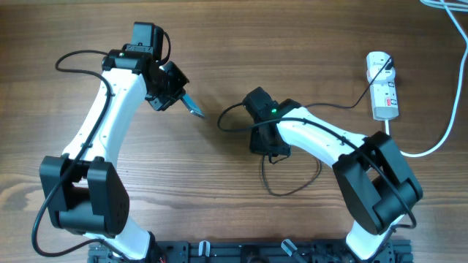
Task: Plug charger to phone and switch on socket
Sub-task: 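Lift the plug with the right gripper toward the phone's bottom edge, then align the USB-C plug under the phone's charging port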
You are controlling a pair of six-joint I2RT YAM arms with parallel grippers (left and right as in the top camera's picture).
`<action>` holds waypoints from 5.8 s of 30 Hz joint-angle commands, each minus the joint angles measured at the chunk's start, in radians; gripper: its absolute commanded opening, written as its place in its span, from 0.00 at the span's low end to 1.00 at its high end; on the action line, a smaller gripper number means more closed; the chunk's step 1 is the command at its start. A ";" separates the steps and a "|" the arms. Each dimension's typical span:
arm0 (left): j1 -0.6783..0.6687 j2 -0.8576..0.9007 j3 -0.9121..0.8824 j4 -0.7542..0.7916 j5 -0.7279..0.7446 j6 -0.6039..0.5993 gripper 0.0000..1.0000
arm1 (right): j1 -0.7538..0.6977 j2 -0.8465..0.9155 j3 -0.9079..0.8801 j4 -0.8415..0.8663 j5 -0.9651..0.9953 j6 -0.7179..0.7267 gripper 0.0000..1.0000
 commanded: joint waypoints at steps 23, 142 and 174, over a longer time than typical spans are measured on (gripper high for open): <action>-0.103 -0.024 0.013 0.610 0.903 0.221 0.04 | -0.044 -0.713 0.016 -0.150 -0.287 -0.301 0.05; -0.278 -0.024 0.013 0.677 0.825 0.086 0.04 | -0.044 -0.709 0.014 -0.076 -0.095 -0.132 0.04; -0.278 -0.024 0.013 0.678 0.829 0.089 0.04 | -0.045 -0.709 0.014 -0.115 -0.091 -0.131 0.04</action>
